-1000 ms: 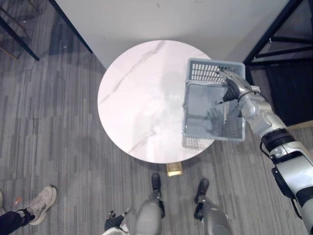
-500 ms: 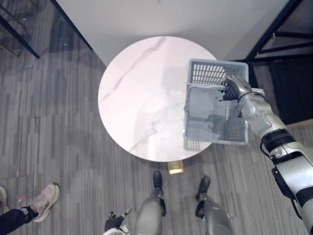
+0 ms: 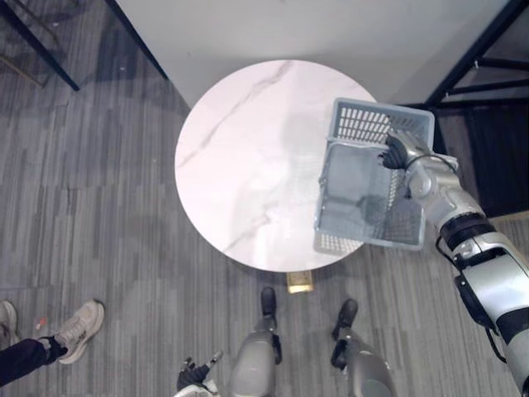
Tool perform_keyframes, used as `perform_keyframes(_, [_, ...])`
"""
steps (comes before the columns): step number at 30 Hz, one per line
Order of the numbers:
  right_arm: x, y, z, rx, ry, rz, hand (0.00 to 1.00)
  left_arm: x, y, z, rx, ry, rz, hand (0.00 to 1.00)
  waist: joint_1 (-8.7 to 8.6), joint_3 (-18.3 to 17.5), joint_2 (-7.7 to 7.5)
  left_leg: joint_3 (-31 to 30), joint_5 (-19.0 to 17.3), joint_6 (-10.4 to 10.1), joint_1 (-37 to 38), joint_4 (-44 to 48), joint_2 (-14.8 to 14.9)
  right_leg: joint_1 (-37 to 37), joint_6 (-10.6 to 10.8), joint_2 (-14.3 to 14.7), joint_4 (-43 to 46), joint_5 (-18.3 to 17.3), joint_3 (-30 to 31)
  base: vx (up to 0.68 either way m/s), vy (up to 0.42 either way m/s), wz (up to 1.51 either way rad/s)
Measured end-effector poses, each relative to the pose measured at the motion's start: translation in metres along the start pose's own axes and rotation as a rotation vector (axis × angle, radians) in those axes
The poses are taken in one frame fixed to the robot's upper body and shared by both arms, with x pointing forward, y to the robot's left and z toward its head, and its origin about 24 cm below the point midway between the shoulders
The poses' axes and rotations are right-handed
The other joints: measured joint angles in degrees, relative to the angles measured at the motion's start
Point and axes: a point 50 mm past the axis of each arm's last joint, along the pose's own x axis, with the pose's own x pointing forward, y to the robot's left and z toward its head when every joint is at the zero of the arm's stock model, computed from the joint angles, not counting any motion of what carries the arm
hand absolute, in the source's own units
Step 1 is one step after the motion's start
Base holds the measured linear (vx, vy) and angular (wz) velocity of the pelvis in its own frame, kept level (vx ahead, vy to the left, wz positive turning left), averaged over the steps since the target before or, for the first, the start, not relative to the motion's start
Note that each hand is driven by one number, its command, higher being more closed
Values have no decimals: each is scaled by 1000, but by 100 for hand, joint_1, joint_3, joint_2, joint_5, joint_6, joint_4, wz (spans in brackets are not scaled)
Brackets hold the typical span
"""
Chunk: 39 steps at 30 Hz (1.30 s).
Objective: Pick vegetable in the basket
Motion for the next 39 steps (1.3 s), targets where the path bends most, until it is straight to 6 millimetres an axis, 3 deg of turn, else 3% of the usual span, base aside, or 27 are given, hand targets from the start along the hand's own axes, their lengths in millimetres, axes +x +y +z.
perform_keyframes(4, [-1,4,-1,-6,0,13,100,0,0,0,12,-1,-3,0,-16,-3,-5,36,96,-32,126,-158,-4,33,5,-2,10,4,15,-2,4,-3])
perform_keyframes(11, [-27,43,16,-30,-153,122,100,0,-2,2,73,-13,-18,0,-145,-146,-94,266,102,-40,513,-310,-10,220,94,6,-38,62,269,9,19,-17])
perform_keyframes(18, [-74,94,29,-4,-323,321,100,-1,5,-4,173,9,-40,0,-385,-862,-301,409,53,-94,831,-336,13,414,119,53,-109,76,516,17,1,-17])
perform_keyframes(21, [-92,105,24,15,-342,373,100,-1,8,-8,214,29,-38,0,-396,-1115,-349,501,47,-98,882,-337,39,415,144,90,-143,91,630,-32,-11,-17])
perform_keyframes(29, [-129,118,-1,-2,-345,491,100,-7,19,-27,282,91,-47,0,-557,-1497,-287,597,35,-117,918,-340,71,399,198,112,-206,120,789,-31,-8,-8])
perform_keyframes(39, [-191,138,-57,13,-166,606,100,-20,35,-60,330,209,-50,0,-697,-1823,-134,666,-15,-94,1165,-340,22,634,172,101,-272,157,845,29,0,-3])
